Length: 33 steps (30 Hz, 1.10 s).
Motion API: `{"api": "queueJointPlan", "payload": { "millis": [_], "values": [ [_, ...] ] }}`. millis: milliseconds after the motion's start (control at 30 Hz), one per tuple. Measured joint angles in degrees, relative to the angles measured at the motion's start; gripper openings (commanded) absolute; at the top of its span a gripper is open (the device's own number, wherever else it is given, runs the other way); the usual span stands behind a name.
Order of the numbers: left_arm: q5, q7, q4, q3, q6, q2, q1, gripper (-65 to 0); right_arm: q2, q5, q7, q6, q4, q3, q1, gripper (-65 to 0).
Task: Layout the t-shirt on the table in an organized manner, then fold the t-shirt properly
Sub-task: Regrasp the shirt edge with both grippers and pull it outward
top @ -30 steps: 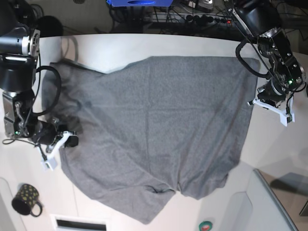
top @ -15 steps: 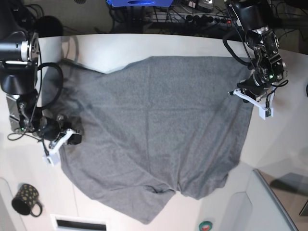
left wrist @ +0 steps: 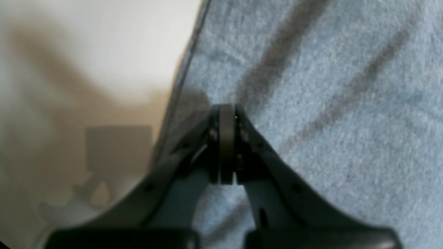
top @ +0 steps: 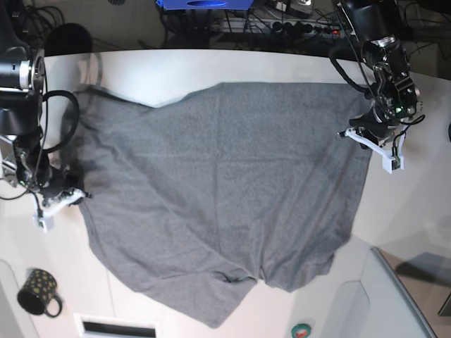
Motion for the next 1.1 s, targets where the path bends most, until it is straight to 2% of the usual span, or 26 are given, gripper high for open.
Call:
{"api": "queueJointPlan", "payload": {
  "millis": [200, 267, 333, 400, 500, 533, 600, 633, 700, 767, 833, 867, 933, 967, 1033, 1100],
  "values": [
    [0.0, 0.0, -0.1, -0.1, 0.0, -1.1, 0.0, -65.0, 0.4, 1.0, 1.4, -5.2, -1.4, 0.0, 0.4, -61.7],
    [0.0, 0.0, 0.0, 0.0, 0.0, -1.1, -0.1, -65.0, 0.7, 1.0, 2.7, -9.2, -1.4, 0.0, 0.5, -61.7],
    [0.0, 0.0, 0.0, 0.0, 0.0, -1.1, -0.3, -65.0, 1.3, 0.6, 3.8, -11.5, -1.5, 0.0, 0.5, -61.7],
    [0.0, 0.0, 0.1, 0.3, 0.0, -1.6, -0.4, -65.0, 1.7, 0.2, 6.0, -12.4, -1.7, 0.0, 0.2, -61.7],
    [0.0, 0.0, 0.2, 0.3, 0.0, -1.7, -0.4, -65.0, 1.8, 0.1, 10.1, -12.2, -0.5, 0.0, -0.4, -61.7],
    [-0.1, 0.0, 0.2, 0.4, 0.0, -1.7, -0.3, -65.0, 1.8, 0.1, 11.2, -10.3, 1.4, 0.2, -1.2, -61.7],
    [-0.4, 0.0, 0.2, 0.2, 0.0, -1.6, 0.0, -65.0, 1.9, 0.2, 11.1, -5.5, 10.1, 0.4, -4.7, -61.5],
    [-0.5, 0.0, 0.2, 0.0, 0.0, -1.5, 0.1, -65.0, 2.0, 0.1, 10.6, -4.2, 16.0, 0.4, -7.2, -61.4],
    [-0.5, -0.2, 0.3, 0.0, 0.0, -1.7, 1.1, -65.0, 1.9, 0.3, 8.3, -4.5, 29.7, 1.3, -14.3, -60.8],
    [-0.3, 0.1, 1.4, 0.1, 0.0, -2.3, 2.6, -65.0, 0.5, 0.7, 5.9, -4.7, 43.9, 5.7, -23.6, -60.5],
    [-0.6, -0.1, 3.7, 0.0, 0.0, -3.2, 4.6, -65.0, -2.6, 0.0, 2.8, -6.8, 54.8, 11.4, -32.4, -58.7],
    [-0.6, 0.0, 4.6, -0.1, 0.0, -3.4, 5.1, -65.0, -4.3, 0.1, 1.4, -7.3, 58.1, 14.2, -35.9, -55.7],
    [-0.4, 0.0, 7.0, -0.1, 0.2, -3.8, 6.2, -65.0, -8.4, 0.1, -1.2, -7.1, 63.5, 18.3, -42.3, -44.4],
    [-0.8, 0.0, 8.4, 0.0, -0.2, -4.0, 6.6, -65.0, -10.3, 0.0, -2.4, -7.0, 65.1, 19.5, -44.3, -37.8],
    [-0.8, -0.2, 10.5, 0.0, -0.2, -4.1, 7.0, -65.0, -12.7, 0.1, -3.8, -6.8, 66.1, 20.7, -47.1, -29.6],
    [-0.8, -0.2, 11.5, -0.1, -0.2, -4.1, 7.1, -65.0, -14.2, 0.2, -4.3, -6.5, 65.9, 22.1, -49.1, -30.8]
  ]
}}
